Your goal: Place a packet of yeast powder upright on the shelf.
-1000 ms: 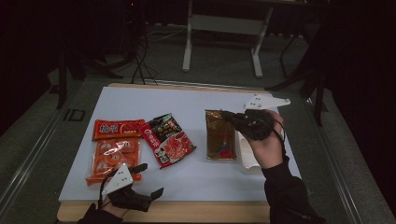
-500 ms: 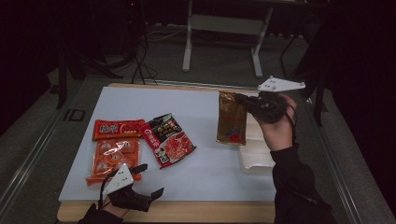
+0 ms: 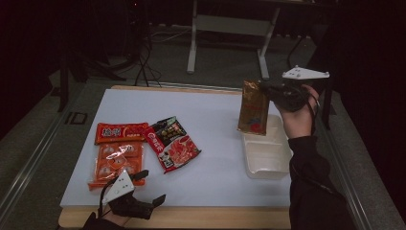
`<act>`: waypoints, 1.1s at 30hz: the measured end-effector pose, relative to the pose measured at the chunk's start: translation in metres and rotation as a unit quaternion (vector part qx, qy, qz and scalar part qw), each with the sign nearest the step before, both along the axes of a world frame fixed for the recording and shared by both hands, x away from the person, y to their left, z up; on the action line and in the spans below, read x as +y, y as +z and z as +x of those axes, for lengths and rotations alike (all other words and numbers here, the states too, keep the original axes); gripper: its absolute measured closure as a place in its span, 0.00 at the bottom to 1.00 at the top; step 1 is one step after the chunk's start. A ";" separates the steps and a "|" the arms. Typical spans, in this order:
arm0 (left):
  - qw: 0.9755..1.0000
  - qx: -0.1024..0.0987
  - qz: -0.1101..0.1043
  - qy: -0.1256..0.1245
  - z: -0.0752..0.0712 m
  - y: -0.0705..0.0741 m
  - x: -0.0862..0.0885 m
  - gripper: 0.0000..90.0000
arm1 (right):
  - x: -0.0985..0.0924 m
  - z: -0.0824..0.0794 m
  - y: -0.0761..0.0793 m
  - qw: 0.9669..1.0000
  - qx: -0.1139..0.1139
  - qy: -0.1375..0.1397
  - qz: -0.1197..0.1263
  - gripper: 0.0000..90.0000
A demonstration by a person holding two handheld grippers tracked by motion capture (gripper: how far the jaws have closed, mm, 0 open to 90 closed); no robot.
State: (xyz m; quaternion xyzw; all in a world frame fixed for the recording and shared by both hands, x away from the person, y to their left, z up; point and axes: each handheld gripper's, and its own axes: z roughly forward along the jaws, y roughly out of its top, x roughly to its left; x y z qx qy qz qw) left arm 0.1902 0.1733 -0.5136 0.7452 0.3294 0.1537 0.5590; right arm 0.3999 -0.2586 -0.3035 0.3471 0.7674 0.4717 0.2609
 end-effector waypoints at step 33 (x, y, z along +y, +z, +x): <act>1.000 0.007 -0.001 0.017 -0.007 -0.001 0.007 0.01 | -0.045 0.072 -0.047 0.999 0.005 -0.038 0.000 1.00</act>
